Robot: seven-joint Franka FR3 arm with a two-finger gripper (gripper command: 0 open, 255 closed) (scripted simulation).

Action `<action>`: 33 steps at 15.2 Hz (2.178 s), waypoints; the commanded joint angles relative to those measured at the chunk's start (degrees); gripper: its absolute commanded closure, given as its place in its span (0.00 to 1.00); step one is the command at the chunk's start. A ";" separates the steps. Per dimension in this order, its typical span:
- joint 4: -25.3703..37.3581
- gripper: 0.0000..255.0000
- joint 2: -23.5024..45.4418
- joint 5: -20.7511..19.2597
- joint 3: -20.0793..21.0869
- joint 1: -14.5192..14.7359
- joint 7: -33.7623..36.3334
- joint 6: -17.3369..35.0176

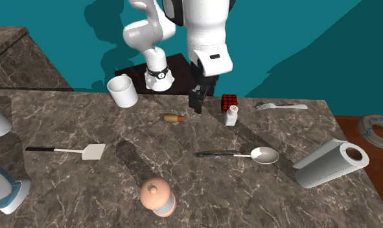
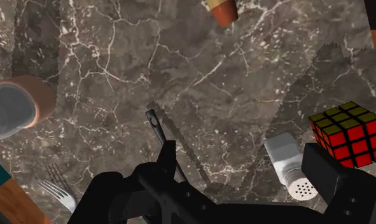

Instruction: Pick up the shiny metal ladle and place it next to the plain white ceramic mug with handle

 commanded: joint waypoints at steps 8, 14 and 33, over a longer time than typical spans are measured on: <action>12.27 0.00 19.25 -0.80 0.60 1.80 -12.88 7.41; 22.74 0.00 31.78 -2.14 2.18 2.57 -19.95 9.82; 21.54 1.00 35.15 -2.18 2.13 2.43 -19.92 14.40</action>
